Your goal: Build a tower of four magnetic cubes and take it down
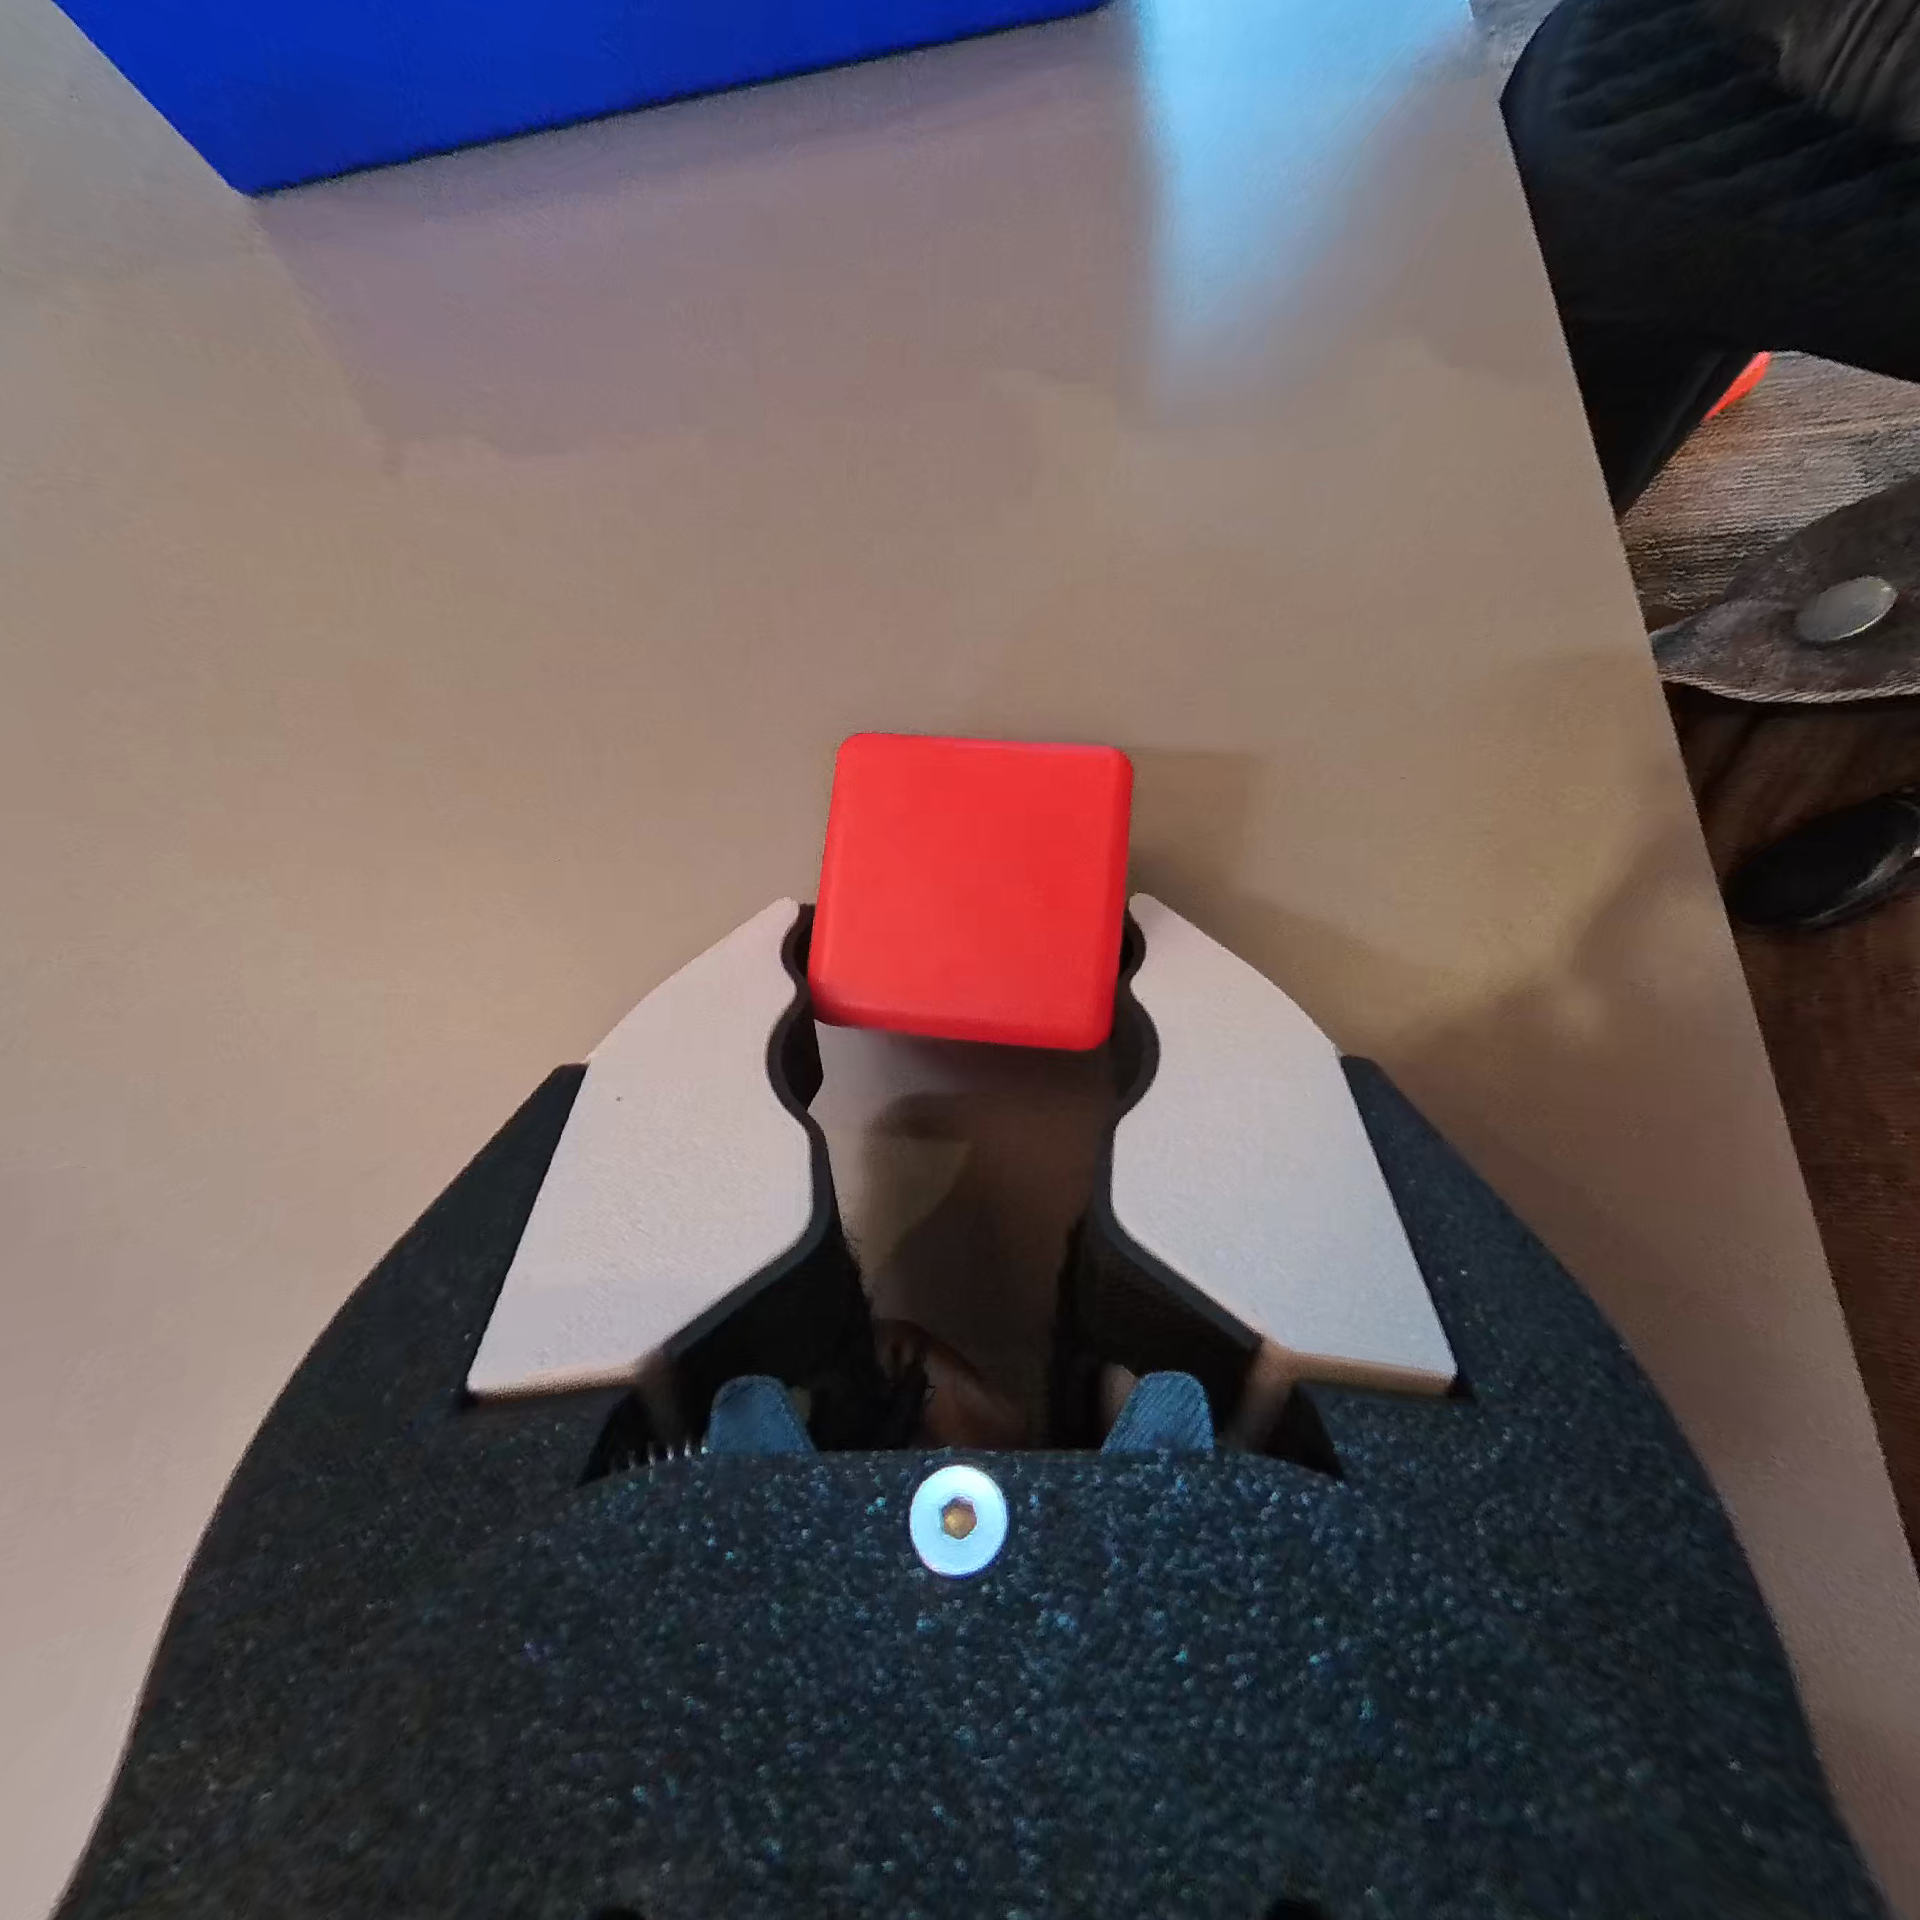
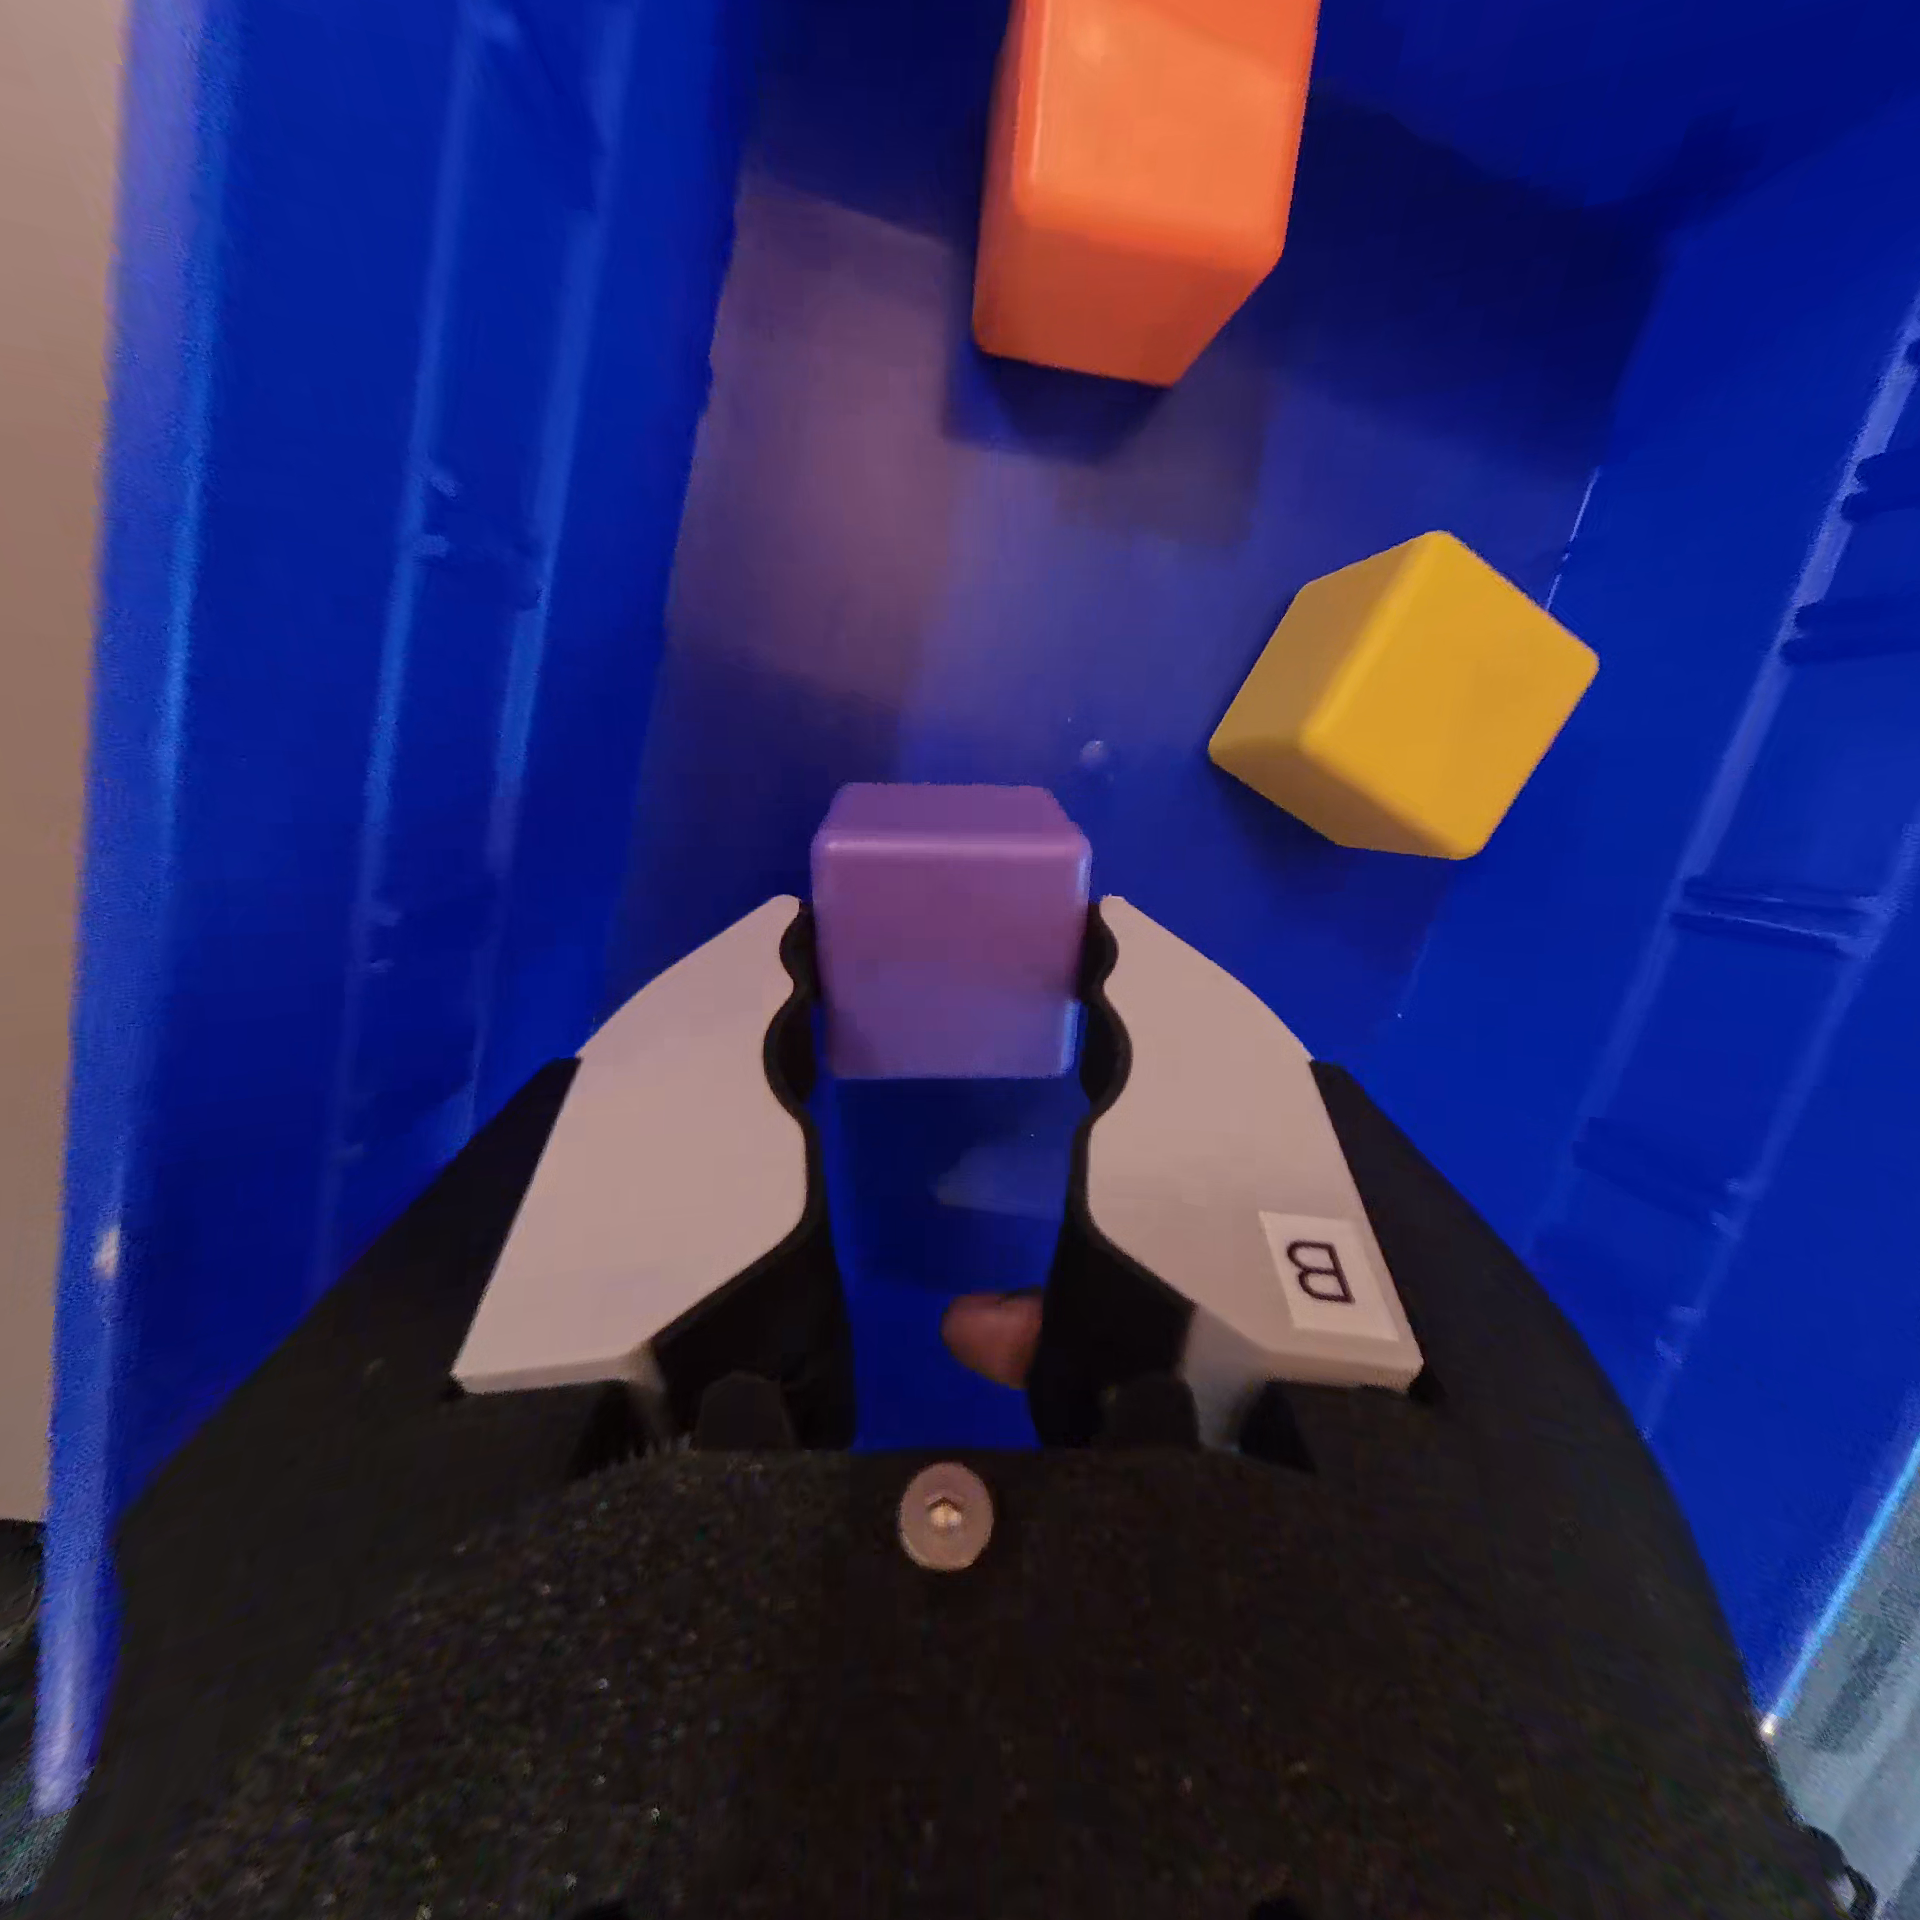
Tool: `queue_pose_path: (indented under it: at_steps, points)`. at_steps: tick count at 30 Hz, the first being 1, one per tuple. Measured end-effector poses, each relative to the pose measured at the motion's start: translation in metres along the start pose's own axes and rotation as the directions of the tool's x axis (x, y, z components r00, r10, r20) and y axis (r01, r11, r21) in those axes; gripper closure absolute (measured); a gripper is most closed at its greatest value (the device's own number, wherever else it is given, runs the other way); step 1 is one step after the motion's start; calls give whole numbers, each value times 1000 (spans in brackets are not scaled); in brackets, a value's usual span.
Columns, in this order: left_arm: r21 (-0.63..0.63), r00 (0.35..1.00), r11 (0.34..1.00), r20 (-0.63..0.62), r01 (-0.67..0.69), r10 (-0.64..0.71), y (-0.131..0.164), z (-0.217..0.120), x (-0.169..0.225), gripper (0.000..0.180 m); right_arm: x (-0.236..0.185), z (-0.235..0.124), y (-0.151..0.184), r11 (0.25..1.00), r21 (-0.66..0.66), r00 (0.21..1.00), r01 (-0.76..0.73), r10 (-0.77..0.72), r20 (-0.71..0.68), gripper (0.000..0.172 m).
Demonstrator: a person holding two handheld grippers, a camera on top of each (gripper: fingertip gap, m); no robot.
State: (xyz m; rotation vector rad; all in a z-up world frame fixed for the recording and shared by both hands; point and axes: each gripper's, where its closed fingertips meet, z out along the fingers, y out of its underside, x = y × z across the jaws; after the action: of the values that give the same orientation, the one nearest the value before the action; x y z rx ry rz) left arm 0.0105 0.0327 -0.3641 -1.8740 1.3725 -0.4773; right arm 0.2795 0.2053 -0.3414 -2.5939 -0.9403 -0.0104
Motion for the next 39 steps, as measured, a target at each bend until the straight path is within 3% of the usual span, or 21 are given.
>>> queue_pose_path:
  at_steps: [7, 12, 15, 18, 21, 24, 27, 30, 33, 39]
  points:
    - [0, 1000, 1000, -3, -4, 4, 0, 0, 1, 128, 7, -24, -20, 991, 133, 997, -30, 38, -63, 112]
    - [3, 1000, 1000, -6, 0, 0, 0, 0, 1, 128, -18, -76, -59, 929, 358, 985, 89, -29, -168, 112]
    - [5, 1000, 1000, -8, 3, -3, 0, 0, 0, 128, -70, -113, -84, 838, 466, 951, 284, -186, -245, 113]
    - [4, 1000, 1000, -6, 3, -3, 0, 1, 0, 128, -179, -126, -92, 675, 578, 855, 459, -513, -80, 114]
    - [3, 1000, 1000, -4, 2, -2, 0, 1, 0, 128, -271, -115, -72, 562, 624, 644, 543, -756, 121, 112]
    - [3, 1000, 1000, 0, -2, 2, -1, 0, 0, 128, -314, -87, -57, 539, 578, 505, 613, -830, 238, 111]
    - [0, 999, 1000, -35, 2, -2, 0, -2, 5, 125, -326, -59, -50, 559, 514, 457, 651, -829, 323, 112]
    - [48, 996, 998, -90, 34, -29, -7, -10, 10, 107, -328, -46, -48, 575, 478, 442, 664, -817, 370, 113]
    - [95, 992, 994, -121, 58, -47, -13, -18, 12, 95, -332, -41, -47, 562, 473, 426, 678, -825, 370, 113]
    - [74, 994, 995, -97, 65, -57, -10, -17, 7, 80, -337, -26, -46, 554, 456, 427, 696, -831, 357, 123]
